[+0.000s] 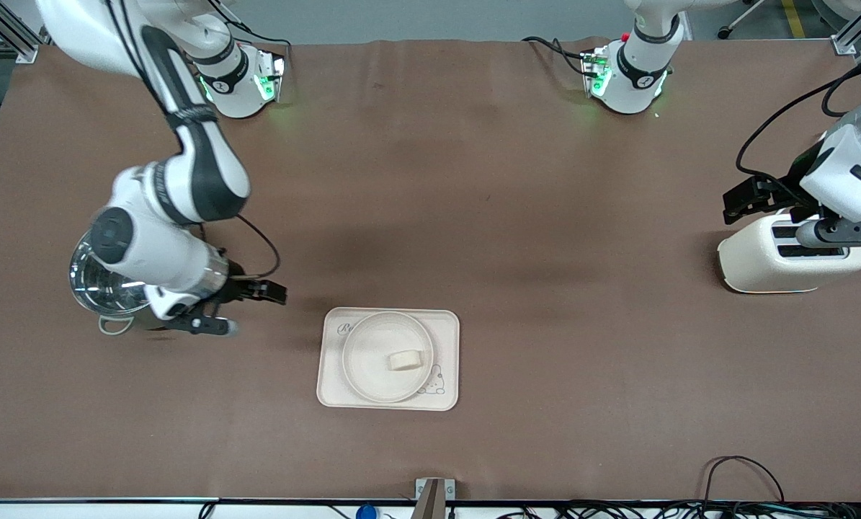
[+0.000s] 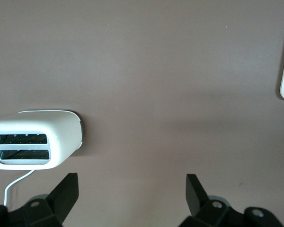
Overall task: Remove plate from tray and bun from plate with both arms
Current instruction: 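Reach the right gripper to the rim of the white plate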
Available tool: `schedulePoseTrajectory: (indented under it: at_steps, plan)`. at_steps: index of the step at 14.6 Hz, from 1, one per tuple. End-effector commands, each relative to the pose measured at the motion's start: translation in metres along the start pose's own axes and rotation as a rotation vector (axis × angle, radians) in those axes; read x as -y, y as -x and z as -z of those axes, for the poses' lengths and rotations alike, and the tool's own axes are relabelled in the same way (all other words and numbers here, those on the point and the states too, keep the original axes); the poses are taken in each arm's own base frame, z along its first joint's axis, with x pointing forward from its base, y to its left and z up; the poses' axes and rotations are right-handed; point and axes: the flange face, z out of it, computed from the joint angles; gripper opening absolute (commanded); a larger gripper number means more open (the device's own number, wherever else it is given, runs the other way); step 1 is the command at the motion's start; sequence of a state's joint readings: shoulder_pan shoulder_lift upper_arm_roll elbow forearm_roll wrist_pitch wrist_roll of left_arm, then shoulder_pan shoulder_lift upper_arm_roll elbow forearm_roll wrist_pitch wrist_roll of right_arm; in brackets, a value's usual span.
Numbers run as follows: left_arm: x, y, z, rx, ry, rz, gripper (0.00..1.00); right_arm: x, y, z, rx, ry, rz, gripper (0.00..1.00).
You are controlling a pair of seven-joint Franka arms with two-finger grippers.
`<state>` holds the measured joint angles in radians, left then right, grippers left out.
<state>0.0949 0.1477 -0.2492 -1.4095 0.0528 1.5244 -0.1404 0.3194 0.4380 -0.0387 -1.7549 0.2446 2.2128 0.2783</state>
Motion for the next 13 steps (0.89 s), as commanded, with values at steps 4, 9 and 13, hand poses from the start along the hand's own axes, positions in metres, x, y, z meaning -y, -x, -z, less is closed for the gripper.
schedulePoseTrajectory:
  at_steps: [4,9,13]
  plan:
    - [-0.003,-0.007,-0.004,-0.003,-0.011,-0.012,1.00,0.045,0.006,-0.092,-0.008,-0.059,-0.048,1.00]
    - [-0.004,-0.008,-0.004,-0.009,-0.009,-0.014,1.00,0.060,-0.012,-0.106,-0.020,-0.113,-0.107,0.98]
    - [-0.009,-0.008,-0.002,-0.020,-0.007,-0.022,1.00,0.069,-0.029,-0.116,-0.117,-0.156,-0.277,0.96]
